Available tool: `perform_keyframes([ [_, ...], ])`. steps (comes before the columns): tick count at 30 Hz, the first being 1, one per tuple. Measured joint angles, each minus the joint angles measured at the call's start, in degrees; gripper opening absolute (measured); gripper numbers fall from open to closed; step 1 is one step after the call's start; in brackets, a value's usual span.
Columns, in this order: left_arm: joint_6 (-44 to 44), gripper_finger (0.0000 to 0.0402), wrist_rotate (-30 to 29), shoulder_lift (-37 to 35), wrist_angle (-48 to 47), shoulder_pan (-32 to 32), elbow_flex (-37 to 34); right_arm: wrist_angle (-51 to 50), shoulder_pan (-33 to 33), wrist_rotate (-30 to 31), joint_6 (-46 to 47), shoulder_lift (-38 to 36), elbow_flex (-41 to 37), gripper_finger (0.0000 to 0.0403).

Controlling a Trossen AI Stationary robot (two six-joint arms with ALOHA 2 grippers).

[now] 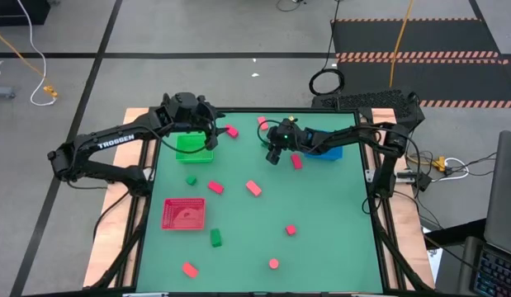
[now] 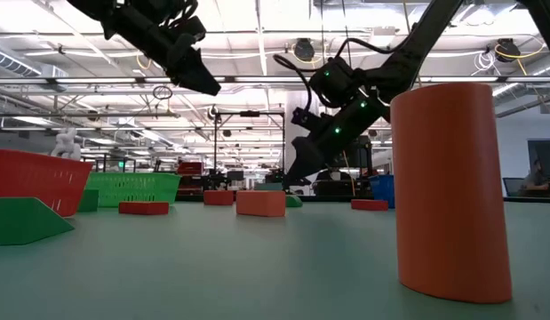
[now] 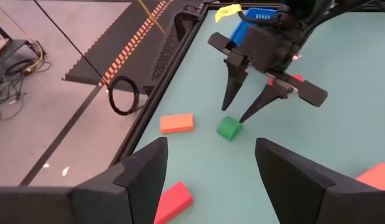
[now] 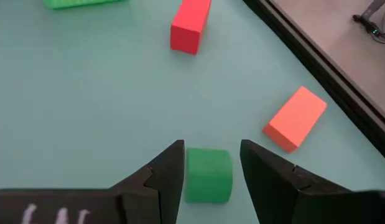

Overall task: Sort & place blocks by color
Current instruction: Put the green block into the blue bin

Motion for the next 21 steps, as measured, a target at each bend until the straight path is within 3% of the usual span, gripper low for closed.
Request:
perform_keyframes([
  [10, -0.26, 0.0243, 1.03, 0.00, -0.49, 0.00, 0.00, 1.68, -0.81, -2.98, 0.24, 3.77, -0.02, 0.0153],
  [21, 0.57, 0.0243, 1.03, 0.00, -1.55, 0.00, 0.00, 3.07, -1.94, 0.03, 0.22, 4.44, -0.04, 0.0153],
])
